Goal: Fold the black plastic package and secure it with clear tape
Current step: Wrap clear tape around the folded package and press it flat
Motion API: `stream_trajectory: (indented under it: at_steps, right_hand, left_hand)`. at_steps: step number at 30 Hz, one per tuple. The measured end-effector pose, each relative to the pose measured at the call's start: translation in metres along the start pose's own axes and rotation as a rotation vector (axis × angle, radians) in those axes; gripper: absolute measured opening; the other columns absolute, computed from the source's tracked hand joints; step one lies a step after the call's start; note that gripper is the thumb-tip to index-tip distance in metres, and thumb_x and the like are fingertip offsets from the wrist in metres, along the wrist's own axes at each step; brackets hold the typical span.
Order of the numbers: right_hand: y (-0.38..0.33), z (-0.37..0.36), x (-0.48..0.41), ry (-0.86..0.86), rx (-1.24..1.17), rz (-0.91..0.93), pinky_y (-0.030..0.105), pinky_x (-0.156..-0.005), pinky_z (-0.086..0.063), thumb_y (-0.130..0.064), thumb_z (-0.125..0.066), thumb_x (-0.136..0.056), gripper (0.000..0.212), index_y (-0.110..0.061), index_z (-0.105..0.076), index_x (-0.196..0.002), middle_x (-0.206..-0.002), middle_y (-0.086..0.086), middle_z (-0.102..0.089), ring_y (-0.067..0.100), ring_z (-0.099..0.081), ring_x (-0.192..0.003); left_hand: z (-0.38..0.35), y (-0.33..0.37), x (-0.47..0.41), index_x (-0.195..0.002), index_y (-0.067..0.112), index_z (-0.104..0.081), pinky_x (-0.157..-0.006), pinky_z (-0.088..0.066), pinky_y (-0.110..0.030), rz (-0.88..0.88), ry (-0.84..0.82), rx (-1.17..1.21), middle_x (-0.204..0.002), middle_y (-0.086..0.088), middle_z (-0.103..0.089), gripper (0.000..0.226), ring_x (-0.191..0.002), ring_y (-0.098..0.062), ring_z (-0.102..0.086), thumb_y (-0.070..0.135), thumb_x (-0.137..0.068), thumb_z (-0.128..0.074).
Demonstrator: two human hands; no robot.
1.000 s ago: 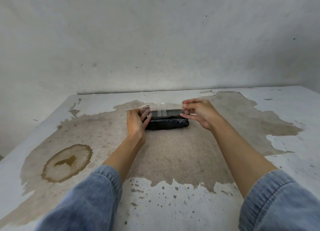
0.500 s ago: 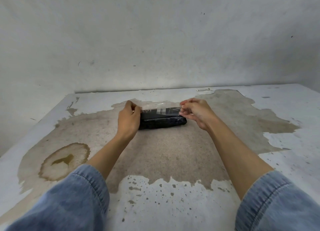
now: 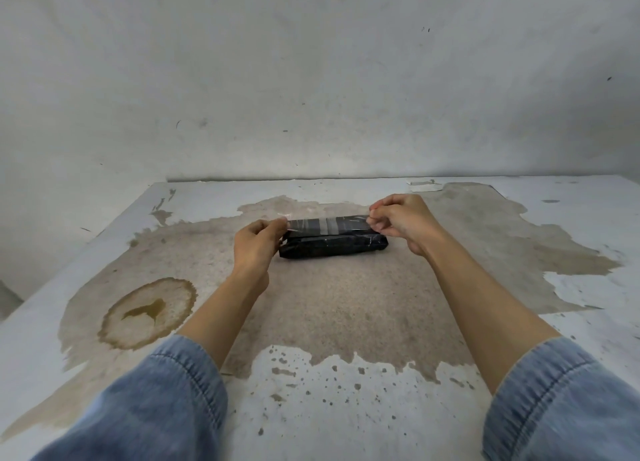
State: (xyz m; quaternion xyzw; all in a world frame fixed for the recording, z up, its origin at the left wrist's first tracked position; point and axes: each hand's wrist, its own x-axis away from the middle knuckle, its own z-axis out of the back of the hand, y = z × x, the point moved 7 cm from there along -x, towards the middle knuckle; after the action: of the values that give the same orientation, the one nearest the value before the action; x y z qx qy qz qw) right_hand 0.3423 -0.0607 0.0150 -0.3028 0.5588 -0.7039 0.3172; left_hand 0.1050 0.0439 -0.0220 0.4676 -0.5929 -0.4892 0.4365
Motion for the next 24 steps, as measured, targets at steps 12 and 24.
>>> stream_trajectory:
  at_steps: [12, 24]
  right_hand:
    - [0.004, 0.001, 0.001, -0.019, -0.09, -0.031, 0.023, -0.065, -0.057, 0.003, -0.064, -0.083, 0.009, 0.0, -0.064, -0.091, -0.077, 0.013, -0.069, 0.011, -0.061, -0.053]
    - [0.001, 0.002, 0.003, -0.01, -0.098, -0.018, 0.02, -0.057, -0.056, 0.001, -0.062, -0.085, 0.005, -0.002, -0.063, -0.089, -0.074, 0.011, -0.068, 0.013, -0.062, -0.056]
  left_hand:
    - [-0.002, 0.012, 0.001, -0.08, 0.013, -0.068, -0.074, -0.052, -0.029, -0.041, -0.13, 0.01, -0.096, -0.007, -0.069, 0.013, -0.094, -0.021, -0.067, 0.0, -0.083, -0.066]
    - [-0.001, 0.022, 0.003, -0.091, 0.016, -0.071, -0.082, -0.053, -0.03, -0.107, -0.223, -0.116, -0.087, -0.014, -0.058, 0.014, -0.087, -0.021, -0.064, 0.004, -0.085, -0.066]
